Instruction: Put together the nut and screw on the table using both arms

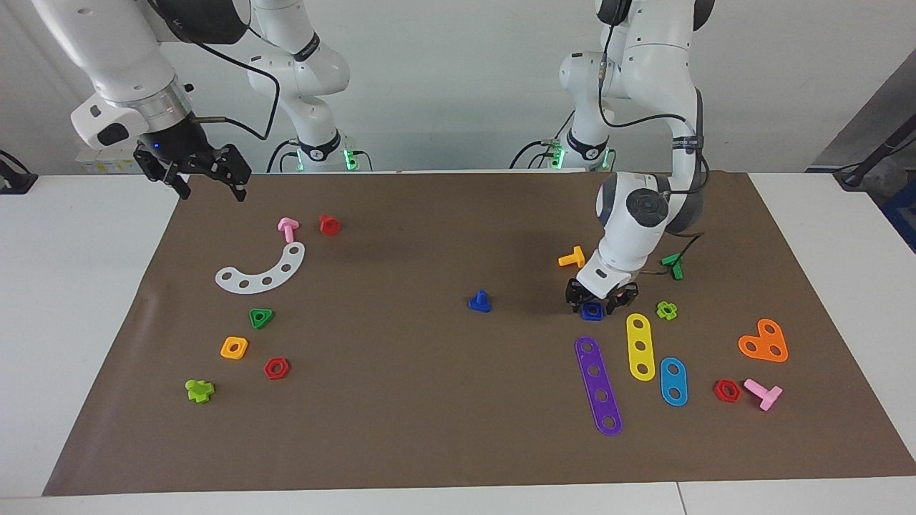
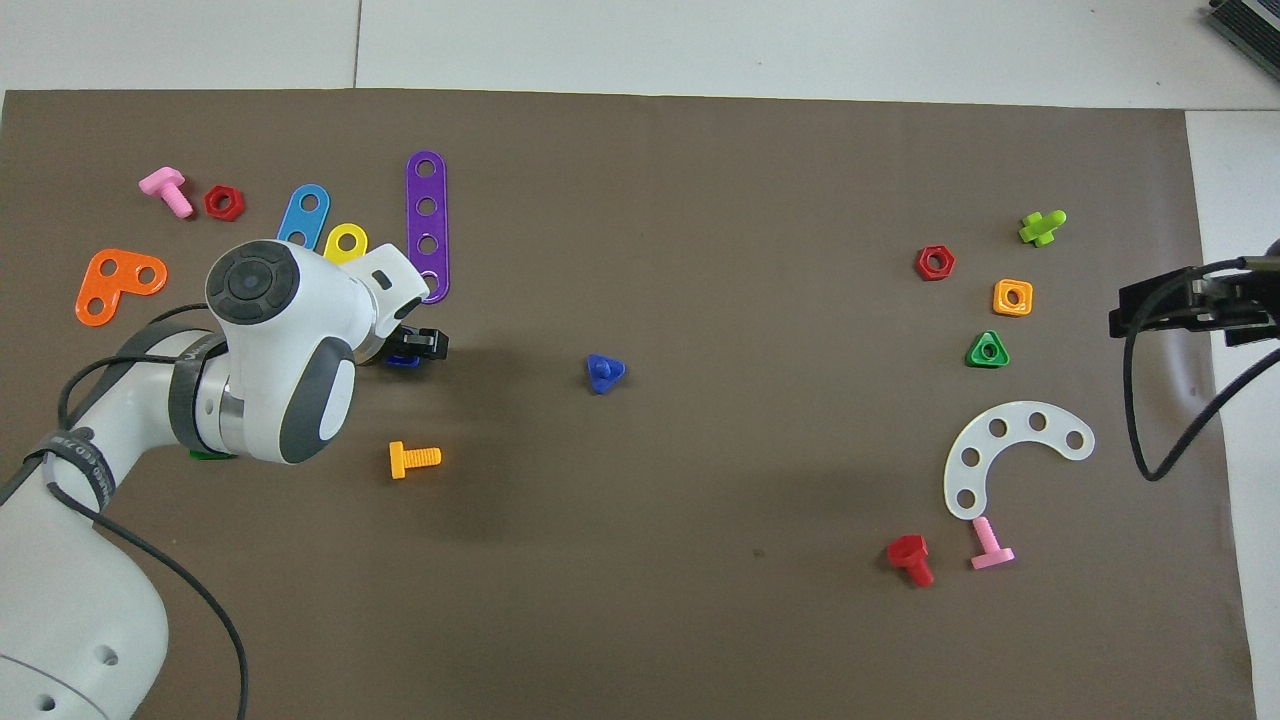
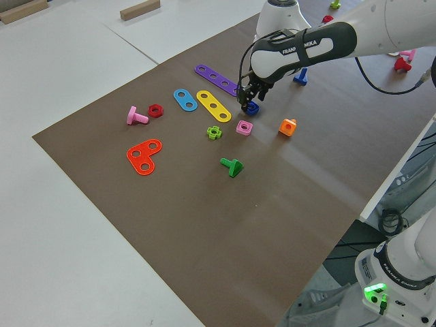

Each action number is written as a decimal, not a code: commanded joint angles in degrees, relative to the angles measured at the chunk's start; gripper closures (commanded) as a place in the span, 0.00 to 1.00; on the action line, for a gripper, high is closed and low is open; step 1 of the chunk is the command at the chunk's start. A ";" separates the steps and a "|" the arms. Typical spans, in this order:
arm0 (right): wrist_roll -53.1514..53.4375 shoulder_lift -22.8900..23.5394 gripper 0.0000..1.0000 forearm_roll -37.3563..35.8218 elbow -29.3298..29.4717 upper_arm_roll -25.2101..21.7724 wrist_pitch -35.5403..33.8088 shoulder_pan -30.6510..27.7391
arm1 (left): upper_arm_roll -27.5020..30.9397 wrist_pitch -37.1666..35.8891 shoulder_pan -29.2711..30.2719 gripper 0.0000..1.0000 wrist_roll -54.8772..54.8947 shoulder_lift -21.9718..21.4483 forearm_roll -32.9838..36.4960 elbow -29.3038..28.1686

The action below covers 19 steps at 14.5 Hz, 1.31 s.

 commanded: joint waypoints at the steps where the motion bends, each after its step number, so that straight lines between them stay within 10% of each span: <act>1: 0.20 -1.49 0.00 -0.21 -2.24 1.68 -0.38 -1.66 | 0.63 1.60 -0.19 0.23 1.93 -0.45 0.83 -1.21; 19: -0.24 -2.46 0.00 -1.52 -2.33 1.68 -1.34 -0.87 | 0.72 1.69 -0.11 0.50 3.34 0.34 0.75 -1.04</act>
